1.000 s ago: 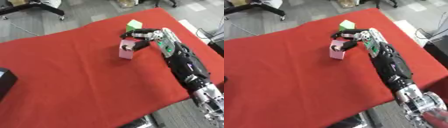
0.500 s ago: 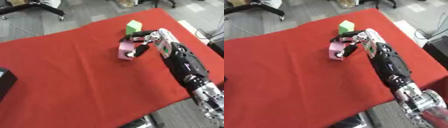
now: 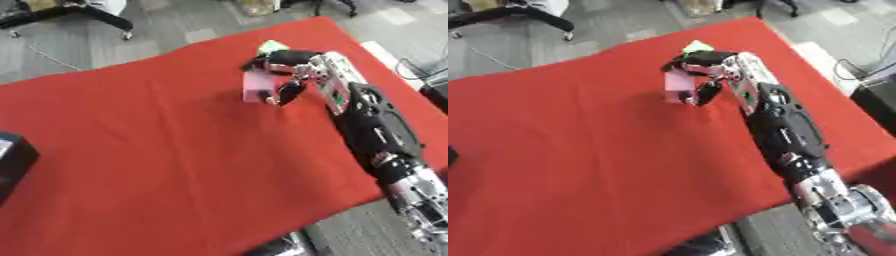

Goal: Pick up the objects with one hand, pass them to the other hand, and then place them into the box on the other side of the table.

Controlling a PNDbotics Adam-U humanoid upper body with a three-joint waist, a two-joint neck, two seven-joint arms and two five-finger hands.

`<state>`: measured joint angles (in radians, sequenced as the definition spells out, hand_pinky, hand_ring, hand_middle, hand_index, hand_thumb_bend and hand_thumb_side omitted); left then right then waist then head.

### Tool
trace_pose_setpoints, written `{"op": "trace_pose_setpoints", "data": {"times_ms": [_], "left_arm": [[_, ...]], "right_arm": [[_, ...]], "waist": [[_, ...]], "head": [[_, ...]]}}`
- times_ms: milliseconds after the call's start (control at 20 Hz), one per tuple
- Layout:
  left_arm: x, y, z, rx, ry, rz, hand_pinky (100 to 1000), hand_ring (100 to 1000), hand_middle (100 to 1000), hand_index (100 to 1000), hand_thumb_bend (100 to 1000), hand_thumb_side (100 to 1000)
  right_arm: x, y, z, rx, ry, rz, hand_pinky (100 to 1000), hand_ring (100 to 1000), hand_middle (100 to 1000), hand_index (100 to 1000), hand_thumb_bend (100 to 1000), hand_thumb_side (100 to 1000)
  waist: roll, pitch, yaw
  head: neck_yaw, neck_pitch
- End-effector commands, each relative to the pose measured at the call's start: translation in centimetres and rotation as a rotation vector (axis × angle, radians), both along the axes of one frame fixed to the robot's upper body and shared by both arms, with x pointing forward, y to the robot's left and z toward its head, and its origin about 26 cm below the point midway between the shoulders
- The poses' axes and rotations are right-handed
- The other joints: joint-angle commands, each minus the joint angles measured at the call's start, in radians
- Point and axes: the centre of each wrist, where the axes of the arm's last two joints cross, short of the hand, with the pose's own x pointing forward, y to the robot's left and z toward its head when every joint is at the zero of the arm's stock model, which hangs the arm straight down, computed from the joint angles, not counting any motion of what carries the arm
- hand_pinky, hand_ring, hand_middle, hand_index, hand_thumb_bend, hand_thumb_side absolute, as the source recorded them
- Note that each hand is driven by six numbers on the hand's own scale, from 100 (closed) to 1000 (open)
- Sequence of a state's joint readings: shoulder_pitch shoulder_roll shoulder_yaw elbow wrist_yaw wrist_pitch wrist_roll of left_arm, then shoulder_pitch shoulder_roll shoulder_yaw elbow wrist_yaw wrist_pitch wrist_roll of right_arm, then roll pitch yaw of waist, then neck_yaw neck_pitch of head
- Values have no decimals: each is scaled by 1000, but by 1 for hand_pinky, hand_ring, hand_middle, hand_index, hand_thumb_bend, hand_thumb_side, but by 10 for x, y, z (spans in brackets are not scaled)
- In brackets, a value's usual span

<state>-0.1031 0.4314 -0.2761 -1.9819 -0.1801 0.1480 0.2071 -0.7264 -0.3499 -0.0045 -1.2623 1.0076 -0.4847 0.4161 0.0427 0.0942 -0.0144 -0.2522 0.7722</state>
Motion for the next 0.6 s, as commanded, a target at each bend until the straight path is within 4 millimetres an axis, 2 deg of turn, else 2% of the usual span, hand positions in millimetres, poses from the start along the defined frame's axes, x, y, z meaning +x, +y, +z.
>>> {"op": "trace_pose_setpoints", "data": {"times_ms": [50, 200, 350, 450, 600], "left_arm": [[2, 0, 13, 77, -50, -62, 540, 776, 809, 886, 234, 868], [3, -3, 18, 151, -81, -123, 549, 778, 810, 891, 236, 842], [5, -6, 22, 217, -121, -179, 560, 785, 817, 903, 250, 789], [6, -9, 25, 241, -155, -215, 565, 790, 823, 908, 278, 757], [8, -14, 32, 247, -211, -253, 568, 796, 831, 911, 329, 720]], "right_arm": [[-7, 45, 28, 18, -164, 138, 822, 775, 381, 692, 100, 100], [-17, 90, 36, 1, -234, 284, 813, 767, 383, 702, 100, 100], [-29, 123, 39, -18, -271, 406, 808, 761, 385, 711, 100, 100], [-36, 138, 37, -17, -278, 460, 809, 761, 384, 709, 100, 100], [-42, 149, 33, -10, -274, 505, 809, 762, 384, 710, 100, 100]], "waist": [[3, -25, -3], [11, -24, -6], [15, -23, -8], [16, -22, -10], [15, -20, -11]], "head": [[59, -2], [117, -2], [151, -2], [162, -2], [168, -2]]}}
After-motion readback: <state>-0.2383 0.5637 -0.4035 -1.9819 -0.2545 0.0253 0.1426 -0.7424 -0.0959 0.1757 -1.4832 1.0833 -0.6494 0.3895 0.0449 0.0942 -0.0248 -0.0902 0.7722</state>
